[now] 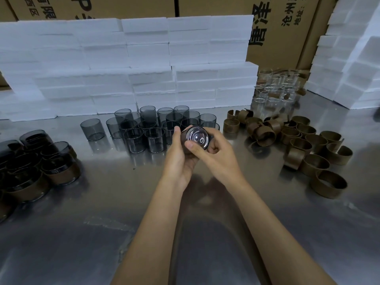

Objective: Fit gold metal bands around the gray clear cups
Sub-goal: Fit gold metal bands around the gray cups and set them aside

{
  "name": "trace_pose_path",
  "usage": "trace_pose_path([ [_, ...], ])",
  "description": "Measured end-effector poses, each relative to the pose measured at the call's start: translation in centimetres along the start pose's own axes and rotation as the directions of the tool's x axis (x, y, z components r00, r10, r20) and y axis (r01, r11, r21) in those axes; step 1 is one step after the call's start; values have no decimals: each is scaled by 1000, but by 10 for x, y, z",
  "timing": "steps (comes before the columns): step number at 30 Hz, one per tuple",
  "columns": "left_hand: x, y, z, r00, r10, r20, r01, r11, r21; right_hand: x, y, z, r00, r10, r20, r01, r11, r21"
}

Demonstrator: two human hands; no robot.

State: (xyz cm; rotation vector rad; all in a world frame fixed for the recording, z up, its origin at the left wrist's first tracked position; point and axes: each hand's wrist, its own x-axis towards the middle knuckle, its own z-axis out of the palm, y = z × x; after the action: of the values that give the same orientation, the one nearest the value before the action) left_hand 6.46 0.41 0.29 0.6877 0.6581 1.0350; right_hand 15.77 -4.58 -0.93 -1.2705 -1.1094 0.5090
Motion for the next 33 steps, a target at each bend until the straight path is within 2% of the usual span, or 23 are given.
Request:
trace_pose_path([
  [7, 3, -8, -3, 981, -52, 185, 39, 997, 69, 0, -1, -1, 993, -32, -112, 29, 999, -26],
  [14, 0, -5, -2, 970, -74, 233, 63, 996, 56, 5, 1, -7, 984, 11, -179, -18, 999, -39],
  [17, -4, -2, 2, 981, -57, 188, 45, 997, 70, 6, 3, -9, 985, 65, -159, -65, 998, 4],
  [22, 1, -3, 4, 996, 85, 1, -85, 995, 60, 7, 6, -7, 993, 114, -30, -113, 993, 34],
  [26, 0, -4, 2, 998, 56, 36, -56, 998, 3, 7, 3, -16, 985, 164, 61, -167, 985, 46],
  [28, 0, -5, 2, 997, 28, 70, -27, 999, -24, 10, 0, -23, 976, 216, -18, -213, 973, 88],
  [30, 0, -6, 2, 997, -2, 71, 5, 999, -46, 15, 4, -33, 938, 231, -260, -225, 973, 56],
  [32, 0, -7, 1, 997, -33, 67, 38, 997, -74, 17, 16, -48, 844, 206, -494, -317, 936, -152],
  [33, 1, -8, 1, 997, -45, 67, 51, 995, -88, 18, 21, -55, 813, 198, -548, -386, 887, -253],
])
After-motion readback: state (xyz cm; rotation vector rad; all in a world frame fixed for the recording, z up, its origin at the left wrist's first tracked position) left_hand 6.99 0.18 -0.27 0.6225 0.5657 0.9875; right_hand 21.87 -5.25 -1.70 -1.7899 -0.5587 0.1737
